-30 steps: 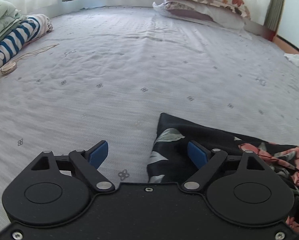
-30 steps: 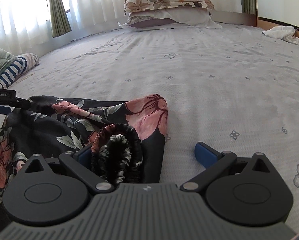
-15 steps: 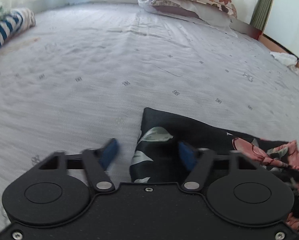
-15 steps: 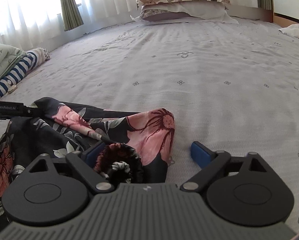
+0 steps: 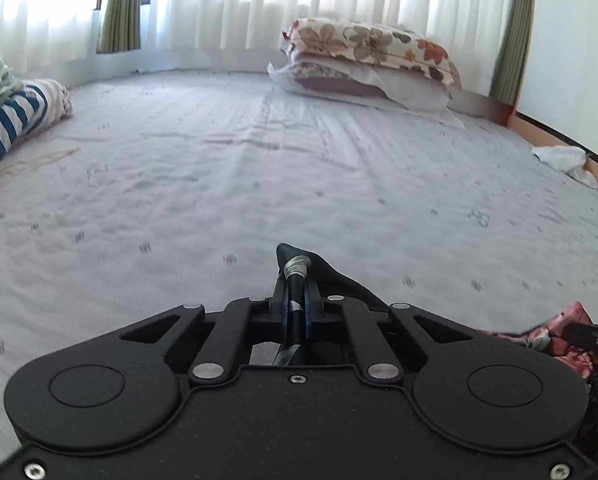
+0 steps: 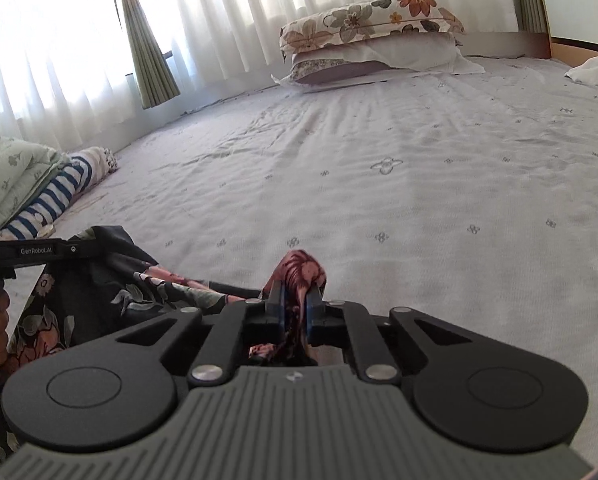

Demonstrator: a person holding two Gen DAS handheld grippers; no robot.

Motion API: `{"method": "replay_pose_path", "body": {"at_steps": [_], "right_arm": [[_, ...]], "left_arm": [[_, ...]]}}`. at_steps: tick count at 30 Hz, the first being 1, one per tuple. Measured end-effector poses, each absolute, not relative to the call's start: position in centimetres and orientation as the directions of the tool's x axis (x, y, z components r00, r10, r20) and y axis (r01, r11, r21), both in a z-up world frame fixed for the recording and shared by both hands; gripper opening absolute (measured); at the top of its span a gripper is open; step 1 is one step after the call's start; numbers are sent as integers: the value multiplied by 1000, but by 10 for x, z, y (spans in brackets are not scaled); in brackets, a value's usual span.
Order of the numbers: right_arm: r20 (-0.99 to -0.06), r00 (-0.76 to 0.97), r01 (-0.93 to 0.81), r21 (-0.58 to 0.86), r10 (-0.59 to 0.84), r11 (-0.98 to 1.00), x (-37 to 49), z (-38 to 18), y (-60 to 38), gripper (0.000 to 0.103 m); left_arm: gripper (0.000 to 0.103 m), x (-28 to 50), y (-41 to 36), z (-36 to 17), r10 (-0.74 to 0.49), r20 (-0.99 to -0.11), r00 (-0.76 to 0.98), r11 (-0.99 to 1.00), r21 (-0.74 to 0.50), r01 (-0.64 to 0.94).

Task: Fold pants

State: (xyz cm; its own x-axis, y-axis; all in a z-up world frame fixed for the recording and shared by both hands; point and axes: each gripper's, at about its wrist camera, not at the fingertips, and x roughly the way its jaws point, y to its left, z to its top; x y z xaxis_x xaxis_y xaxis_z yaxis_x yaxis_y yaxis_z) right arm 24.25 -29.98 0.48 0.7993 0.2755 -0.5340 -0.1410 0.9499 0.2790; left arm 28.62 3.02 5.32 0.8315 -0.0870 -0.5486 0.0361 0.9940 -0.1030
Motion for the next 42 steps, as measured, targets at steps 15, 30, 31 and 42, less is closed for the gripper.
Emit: {"method": "replay_pose_path", "body": {"at_steps": [15,30,31,42], "right_arm": [[-537,815,-101,239,218,966,205,10,-294,68],[-527,835,-85,158,157,984,83,6,-255,90],[-531,835,-76,150,145,986,76,3,-253,90],[-568,816,-66,91,106,994,39,-13,-231,97]], "left_arm": [[83,243,40,45,5,-609,793,998,-43,-40],[93,93,-13,29,-40,-653,757,997,19,69],[93,86,-15,26,-41,-661,750,998,14,67],[98,42,-13,14,-18,-692,722,1000,0,25]]}}
